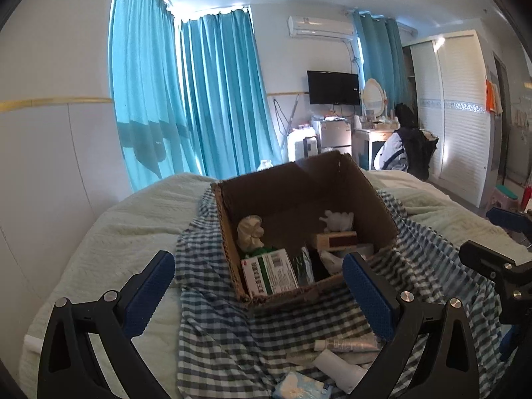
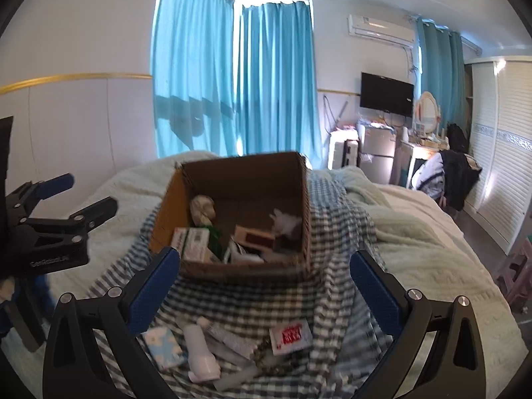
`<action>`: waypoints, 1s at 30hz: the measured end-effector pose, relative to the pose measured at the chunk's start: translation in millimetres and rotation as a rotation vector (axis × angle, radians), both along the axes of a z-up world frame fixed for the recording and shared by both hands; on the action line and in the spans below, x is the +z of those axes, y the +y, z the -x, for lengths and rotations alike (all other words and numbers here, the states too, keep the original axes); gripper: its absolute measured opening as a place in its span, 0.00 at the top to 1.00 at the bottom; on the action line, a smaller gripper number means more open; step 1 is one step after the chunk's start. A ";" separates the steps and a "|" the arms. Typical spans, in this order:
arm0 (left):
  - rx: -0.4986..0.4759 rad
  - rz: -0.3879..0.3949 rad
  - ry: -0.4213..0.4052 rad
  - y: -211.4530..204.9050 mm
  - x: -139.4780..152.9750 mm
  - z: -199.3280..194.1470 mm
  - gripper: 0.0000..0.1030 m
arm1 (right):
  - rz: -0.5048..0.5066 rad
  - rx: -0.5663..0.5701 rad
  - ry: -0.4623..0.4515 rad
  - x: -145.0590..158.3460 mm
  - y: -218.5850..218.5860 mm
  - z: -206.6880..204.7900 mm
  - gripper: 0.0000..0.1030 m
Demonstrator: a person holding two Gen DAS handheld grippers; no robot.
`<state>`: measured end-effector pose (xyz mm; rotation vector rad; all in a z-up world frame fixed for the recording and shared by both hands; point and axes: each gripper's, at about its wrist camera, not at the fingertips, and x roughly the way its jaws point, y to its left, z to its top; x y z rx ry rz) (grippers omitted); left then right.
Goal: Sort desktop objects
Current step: 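Pull both grippers back toward the remaining items on the sheet, then grasp the blue tissue pack with the left gripper while the right gripper grasps the red sachet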
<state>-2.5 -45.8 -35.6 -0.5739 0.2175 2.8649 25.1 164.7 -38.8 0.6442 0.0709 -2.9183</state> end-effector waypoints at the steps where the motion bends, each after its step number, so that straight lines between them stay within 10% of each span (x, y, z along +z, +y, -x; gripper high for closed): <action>1: -0.010 -0.008 -0.020 -0.3 -7.5 -0.8 0.00 | -0.003 0.003 -0.009 -4.3 1.0 -0.5 0.00; 11: -0.081 0.006 -0.248 -0.6 -94.3 1.4 0.00 | -0.116 0.019 -0.050 -55.9 -13.0 4.2 0.00; 19: -0.200 0.267 -0.273 38.2 -142.0 -9.2 0.00 | -0.089 0.031 -0.208 -79.3 2.3 32.6 0.01; 30: -0.195 0.240 -0.591 28.7 -200.4 33.4 0.00 | -0.105 0.036 -0.346 -134.1 3.8 70.3 0.13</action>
